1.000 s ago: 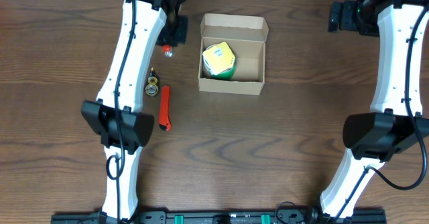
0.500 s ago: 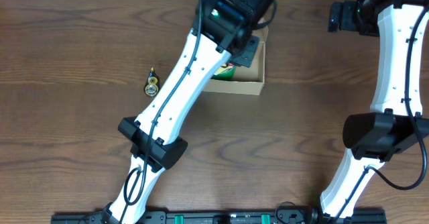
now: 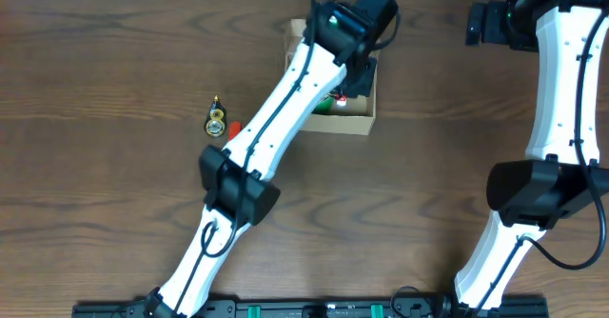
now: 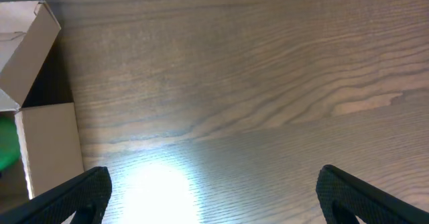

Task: Pack container
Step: 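Lift the red stapler with the left gripper and carry it over the box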

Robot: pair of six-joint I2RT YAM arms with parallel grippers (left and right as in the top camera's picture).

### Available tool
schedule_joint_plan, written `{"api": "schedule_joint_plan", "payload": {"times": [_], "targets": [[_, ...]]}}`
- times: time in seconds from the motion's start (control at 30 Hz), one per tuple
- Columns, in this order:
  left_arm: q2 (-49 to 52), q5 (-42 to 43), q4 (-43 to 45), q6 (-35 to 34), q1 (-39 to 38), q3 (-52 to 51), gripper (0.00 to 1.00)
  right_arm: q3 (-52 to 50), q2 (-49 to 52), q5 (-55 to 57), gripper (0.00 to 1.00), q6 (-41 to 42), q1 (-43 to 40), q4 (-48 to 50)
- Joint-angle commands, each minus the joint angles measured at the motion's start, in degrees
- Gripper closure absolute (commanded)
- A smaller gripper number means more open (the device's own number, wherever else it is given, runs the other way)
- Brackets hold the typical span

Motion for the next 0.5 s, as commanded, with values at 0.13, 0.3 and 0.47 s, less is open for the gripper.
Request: {"api": "schedule_joint_plan", "payload": {"times": [0.13, 0.3, 0.47], "targets": [[5.9, 3.6, 1.1, 0.3, 0.0, -0.3, 0.94, 0.0, 0.3, 0.0, 0.01, 0.6, 0.2, -0.1], [8.0, 4.1, 1.5, 0.7, 0.0, -0.3, 0.94, 0.0, 0.3, 0.0, 0.01, 0.6, 0.2, -0.1], [9.6, 6.3, 2.2, 0.6, 0.0, -0.3, 0.94, 0.0, 0.3, 0.0, 0.01, 0.6, 0.2, -0.1]]}}
